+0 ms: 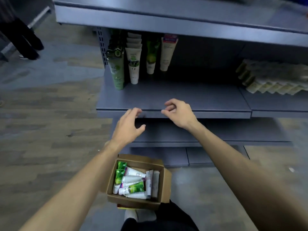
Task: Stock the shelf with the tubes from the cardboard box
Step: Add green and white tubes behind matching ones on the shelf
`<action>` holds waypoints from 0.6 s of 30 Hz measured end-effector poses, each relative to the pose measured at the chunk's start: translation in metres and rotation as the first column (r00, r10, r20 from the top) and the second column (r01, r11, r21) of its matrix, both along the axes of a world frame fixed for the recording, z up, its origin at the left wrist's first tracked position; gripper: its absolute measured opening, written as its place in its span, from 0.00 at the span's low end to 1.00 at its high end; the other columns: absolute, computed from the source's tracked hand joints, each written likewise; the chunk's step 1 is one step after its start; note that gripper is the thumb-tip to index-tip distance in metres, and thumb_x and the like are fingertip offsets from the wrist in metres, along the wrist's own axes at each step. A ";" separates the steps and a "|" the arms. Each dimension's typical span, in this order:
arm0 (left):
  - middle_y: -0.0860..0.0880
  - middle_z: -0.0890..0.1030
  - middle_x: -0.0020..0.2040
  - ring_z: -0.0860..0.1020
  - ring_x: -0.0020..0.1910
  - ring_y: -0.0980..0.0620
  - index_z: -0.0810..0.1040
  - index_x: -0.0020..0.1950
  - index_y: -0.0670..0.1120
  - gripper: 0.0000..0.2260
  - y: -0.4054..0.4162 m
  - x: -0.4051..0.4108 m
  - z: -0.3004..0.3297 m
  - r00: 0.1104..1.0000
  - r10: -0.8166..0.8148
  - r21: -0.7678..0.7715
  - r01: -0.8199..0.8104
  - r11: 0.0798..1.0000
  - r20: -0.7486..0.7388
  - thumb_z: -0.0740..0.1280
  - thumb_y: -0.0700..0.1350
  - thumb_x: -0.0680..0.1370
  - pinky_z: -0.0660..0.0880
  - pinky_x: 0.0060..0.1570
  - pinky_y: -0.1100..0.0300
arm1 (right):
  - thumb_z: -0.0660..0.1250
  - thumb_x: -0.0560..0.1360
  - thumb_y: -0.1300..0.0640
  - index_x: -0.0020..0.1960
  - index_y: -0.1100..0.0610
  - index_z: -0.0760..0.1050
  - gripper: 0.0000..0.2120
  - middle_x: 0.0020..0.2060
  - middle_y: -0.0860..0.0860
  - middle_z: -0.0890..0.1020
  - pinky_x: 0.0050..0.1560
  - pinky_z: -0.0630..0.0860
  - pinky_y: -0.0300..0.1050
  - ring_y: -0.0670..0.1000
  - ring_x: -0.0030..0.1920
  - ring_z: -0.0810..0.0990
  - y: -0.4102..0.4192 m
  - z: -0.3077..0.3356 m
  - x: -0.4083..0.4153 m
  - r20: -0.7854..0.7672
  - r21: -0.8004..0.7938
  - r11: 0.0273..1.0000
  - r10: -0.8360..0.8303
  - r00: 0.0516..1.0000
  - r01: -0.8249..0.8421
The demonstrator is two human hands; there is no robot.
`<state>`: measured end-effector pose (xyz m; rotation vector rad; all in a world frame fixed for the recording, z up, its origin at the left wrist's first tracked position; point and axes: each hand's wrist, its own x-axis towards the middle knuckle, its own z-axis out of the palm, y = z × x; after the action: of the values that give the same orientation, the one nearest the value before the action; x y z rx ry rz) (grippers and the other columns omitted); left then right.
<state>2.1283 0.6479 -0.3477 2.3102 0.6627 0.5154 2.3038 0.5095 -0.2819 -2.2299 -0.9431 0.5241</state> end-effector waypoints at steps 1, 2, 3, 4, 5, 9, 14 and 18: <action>0.54 0.75 0.55 0.77 0.56 0.53 0.73 0.62 0.49 0.21 0.001 -0.007 0.001 1.000 0.001 0.015 -0.001 1.000 -0.013 0.73 0.47 0.72 0.77 0.55 0.51 | 0.71 0.75 0.50 0.58 0.53 0.77 0.14 0.43 0.45 0.83 0.47 0.76 0.38 0.42 0.44 0.81 -0.007 -0.003 -0.006 -0.008 -0.006 1.000 0.012 1.000 -0.012; 0.54 0.75 0.55 0.77 0.54 0.54 0.73 0.62 0.49 0.21 0.000 -0.014 0.003 0.999 0.000 0.024 0.001 1.000 -0.032 0.73 0.47 0.71 0.77 0.55 0.52 | 0.71 0.75 0.50 0.58 0.53 0.77 0.14 0.43 0.45 0.83 0.47 0.75 0.36 0.42 0.44 0.80 -0.013 -0.007 -0.010 -0.018 -0.009 1.000 0.023 1.000 -0.023; 0.54 0.76 0.55 0.78 0.53 0.54 0.73 0.62 0.49 0.21 0.000 -0.021 0.005 0.999 -0.001 0.027 0.002 1.000 -0.049 0.73 0.48 0.71 0.77 0.54 0.52 | 0.71 0.75 0.51 0.59 0.54 0.77 0.14 0.43 0.44 0.83 0.46 0.74 0.35 0.41 0.44 0.80 -0.017 -0.010 -0.013 -0.025 -0.009 1.000 0.028 0.999 -0.028; 0.54 0.76 0.55 0.78 0.52 0.54 0.73 0.62 0.49 0.21 0.000 -0.027 0.007 0.998 0.003 0.030 -0.001 1.000 -0.068 0.73 0.48 0.71 0.78 0.53 0.52 | 0.71 0.75 0.51 0.59 0.54 0.77 0.14 0.43 0.44 0.83 0.44 0.73 0.32 0.41 0.44 0.80 -0.019 -0.013 -0.015 -0.030 -0.006 1.000 0.026 0.999 -0.027; 0.53 0.77 0.54 0.78 0.50 0.54 0.73 0.61 0.49 0.21 0.000 -0.033 0.010 0.996 0.008 0.032 -0.006 0.999 -0.083 0.73 0.48 0.71 0.78 0.52 0.52 | 0.71 0.75 0.51 0.59 0.53 0.76 0.14 0.43 0.43 0.83 0.43 0.72 0.30 0.41 0.44 0.80 -0.020 -0.015 -0.017 -0.039 -0.002 1.000 0.026 0.999 -0.026; 0.53 0.77 0.53 0.78 0.48 0.54 0.73 0.61 0.50 0.20 -0.010 -0.049 0.017 0.991 0.031 0.026 -0.028 0.999 -0.130 0.73 0.48 0.71 0.78 0.49 0.50 | 0.70 0.75 0.50 0.58 0.51 0.76 0.13 0.44 0.43 0.83 0.41 0.72 0.33 0.42 0.44 0.81 -0.015 -0.022 -0.024 -0.083 0.020 0.998 0.067 0.994 -0.066; 0.52 0.78 0.50 0.78 0.47 0.53 0.73 0.60 0.49 0.19 -0.025 -0.046 0.015 0.981 0.072 0.053 -0.064 0.997 -0.180 0.72 0.47 0.71 0.78 0.48 0.50 | 0.69 0.76 0.51 0.57 0.51 0.78 0.11 0.43 0.43 0.82 0.47 0.77 0.40 0.44 0.43 0.82 -0.015 -0.032 -0.025 -0.100 -0.022 0.981 0.190 0.977 -0.193; 0.52 0.78 0.50 0.78 0.47 0.53 0.74 0.60 0.48 0.18 -0.046 -0.025 0.006 0.963 0.098 0.071 -0.083 0.994 -0.250 0.73 0.47 0.72 0.76 0.51 0.53 | 0.69 0.75 0.51 0.58 0.50 0.77 0.12 0.44 0.43 0.83 0.51 0.80 0.46 0.45 0.44 0.82 -0.033 -0.047 -0.017 -0.134 -0.042 0.967 0.245 0.960 -0.253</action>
<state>2.1031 0.6018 -0.3421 2.4348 0.8885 0.2857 2.2873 0.4760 -0.3288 -2.1113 -1.1613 0.8084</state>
